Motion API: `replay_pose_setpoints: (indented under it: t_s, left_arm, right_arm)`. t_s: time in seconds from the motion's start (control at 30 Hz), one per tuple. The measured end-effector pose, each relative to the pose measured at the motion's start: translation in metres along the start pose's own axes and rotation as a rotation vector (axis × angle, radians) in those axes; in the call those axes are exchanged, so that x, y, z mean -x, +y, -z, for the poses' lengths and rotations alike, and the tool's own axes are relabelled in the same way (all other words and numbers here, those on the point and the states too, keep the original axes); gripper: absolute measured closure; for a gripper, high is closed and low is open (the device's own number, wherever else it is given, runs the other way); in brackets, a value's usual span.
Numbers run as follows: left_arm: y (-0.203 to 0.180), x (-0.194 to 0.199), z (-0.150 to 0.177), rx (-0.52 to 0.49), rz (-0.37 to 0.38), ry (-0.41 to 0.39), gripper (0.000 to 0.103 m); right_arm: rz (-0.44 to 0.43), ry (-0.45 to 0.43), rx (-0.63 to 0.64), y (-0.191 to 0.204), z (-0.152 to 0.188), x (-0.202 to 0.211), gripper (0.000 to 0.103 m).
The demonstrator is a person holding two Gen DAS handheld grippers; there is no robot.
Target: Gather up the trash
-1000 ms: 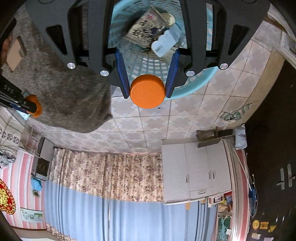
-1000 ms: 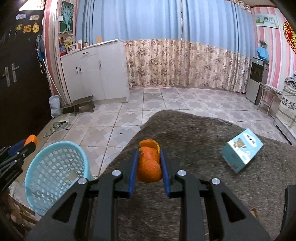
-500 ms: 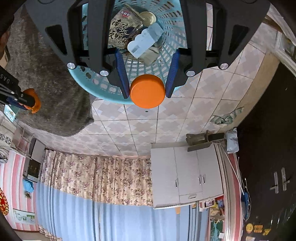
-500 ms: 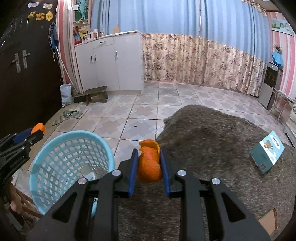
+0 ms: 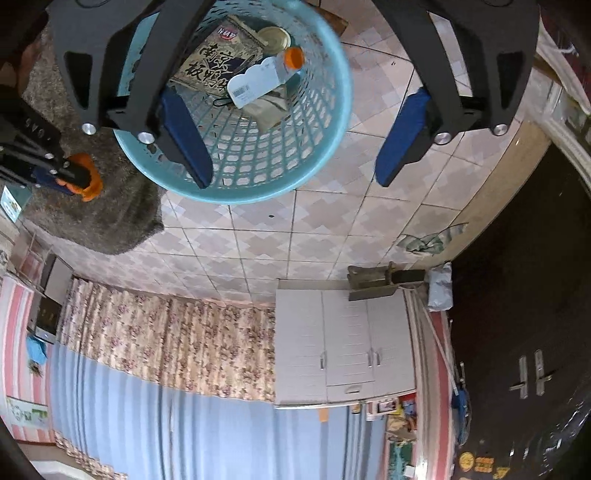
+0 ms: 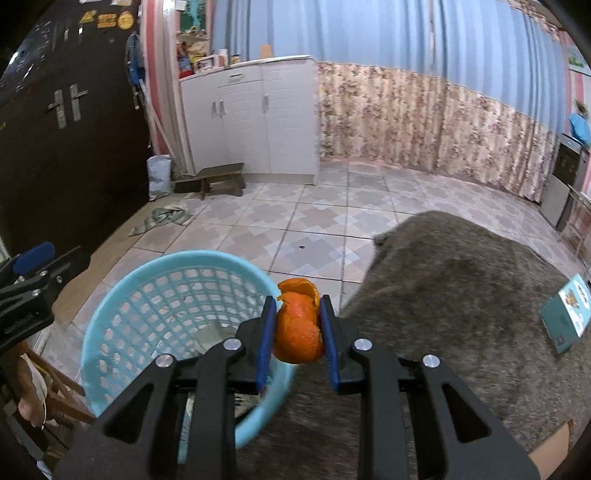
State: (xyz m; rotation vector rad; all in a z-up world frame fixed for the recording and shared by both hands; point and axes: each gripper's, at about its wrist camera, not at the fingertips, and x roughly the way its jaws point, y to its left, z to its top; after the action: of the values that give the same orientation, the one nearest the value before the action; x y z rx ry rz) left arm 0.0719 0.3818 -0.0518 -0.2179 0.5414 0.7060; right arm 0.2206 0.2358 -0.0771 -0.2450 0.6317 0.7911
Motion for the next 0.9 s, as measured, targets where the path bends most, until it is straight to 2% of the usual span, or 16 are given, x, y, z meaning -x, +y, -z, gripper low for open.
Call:
replay_pose_setpoints:
  t_s: [0.13,0.27,0.3,0.33,0.37,0.5,0.53,0.6,0.7,0.9]
  left_arm:
    - [0.009,0.008,0.004,0.010,-0.021,0.003,0.010]
    - [0.012,0.014,0.011,0.004,-0.044,0.007,0.009]
    - [0.013,0.014,0.012,0.005,-0.050,0.010,0.009]
    - [0.014,0.015,0.013,0.011,-0.054,0.014,0.009]
    - [0.015,0.016,0.014,0.016,-0.055,0.017,0.009]
    - [0.016,0.022,0.016,0.032,-0.065,0.019,0.009]
    - [0.016,0.024,0.016,0.033,-0.066,0.018,0.009]
    - [0.014,0.030,0.016,0.033,-0.067,0.012,0.009]
    - [0.008,0.042,0.015,0.030,-0.071,0.000,0.007]
    - [-0.006,0.068,0.017,0.016,-0.065,-0.016,0.006]
  right_arm:
    - [-0.040,0.004,0.009,0.018,-0.003,-0.009,0.079]
    - [-0.075,-0.005,0.013,0.032,0.001,-0.015,0.072]
    - [-0.079,-0.009,0.019,0.034,0.001,-0.015,0.062]
    - [-0.096,-0.028,0.028,0.037,0.002,-0.012,0.056]
    - [-0.104,-0.039,0.034,0.038,0.002,-0.010,0.040]
    - [-0.100,-0.056,0.055,0.040,0.003,-0.005,0.030]
    - [-0.089,-0.061,0.060,0.038,0.003,-0.002,0.028]
    - [-0.068,-0.070,0.054,0.029,0.003,0.004,0.017]
    - [-0.048,-0.081,0.021,0.008,0.002,0.017,0.009]
    - [0.027,-0.089,-0.038,-0.044,0.011,0.055,0.005]
